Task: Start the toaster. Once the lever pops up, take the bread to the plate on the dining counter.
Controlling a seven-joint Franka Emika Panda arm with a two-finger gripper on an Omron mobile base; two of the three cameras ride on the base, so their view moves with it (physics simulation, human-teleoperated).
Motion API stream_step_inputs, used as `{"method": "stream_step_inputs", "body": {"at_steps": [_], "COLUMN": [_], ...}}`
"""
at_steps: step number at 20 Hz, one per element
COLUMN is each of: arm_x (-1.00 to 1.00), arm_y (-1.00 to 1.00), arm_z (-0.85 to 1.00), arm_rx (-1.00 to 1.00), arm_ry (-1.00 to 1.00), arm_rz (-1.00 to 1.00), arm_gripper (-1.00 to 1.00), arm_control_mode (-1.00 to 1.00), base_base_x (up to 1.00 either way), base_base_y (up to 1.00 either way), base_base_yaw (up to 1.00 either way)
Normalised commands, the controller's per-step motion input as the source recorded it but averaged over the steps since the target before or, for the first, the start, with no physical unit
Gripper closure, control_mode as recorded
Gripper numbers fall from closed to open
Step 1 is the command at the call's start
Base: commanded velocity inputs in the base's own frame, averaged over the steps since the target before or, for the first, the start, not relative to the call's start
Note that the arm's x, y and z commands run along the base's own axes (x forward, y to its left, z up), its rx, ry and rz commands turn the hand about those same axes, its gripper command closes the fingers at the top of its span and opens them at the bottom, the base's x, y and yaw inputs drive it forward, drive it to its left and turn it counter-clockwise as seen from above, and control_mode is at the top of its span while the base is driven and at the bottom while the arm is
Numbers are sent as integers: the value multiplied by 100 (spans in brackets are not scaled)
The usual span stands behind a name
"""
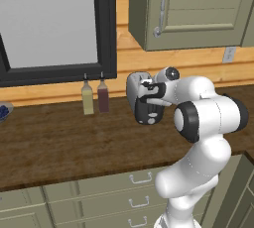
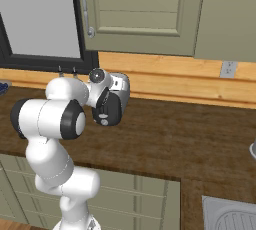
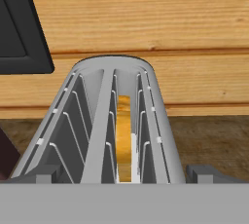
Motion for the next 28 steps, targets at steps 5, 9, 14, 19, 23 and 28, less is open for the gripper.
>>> {"method": "stream_step_inputs", "body": {"at_steps": [5, 9, 14, 19, 23, 28], "arm_x": [0, 0, 0, 0, 0, 0], "arm_y": [0, 0, 0, 0, 0, 0], "arm_z": [0, 0, 0, 0, 0, 0], "arm_rx": [0, 0, 0, 0, 0, 0], "arm_ry": [0, 0, 0, 0, 0, 0], "arm_rz": [0, 0, 0, 0, 0, 0], "arm_gripper": [-100, -100, -100, -100, -100, -100], "arm_control_mode": [-100, -100, -100, -100, -100, -100], "base_base_x": [0, 0, 0, 0, 0, 0], "base_base_y": [0, 0, 0, 0, 0, 0], "base_base_yaw": [0, 0, 0, 0, 0, 0]}}
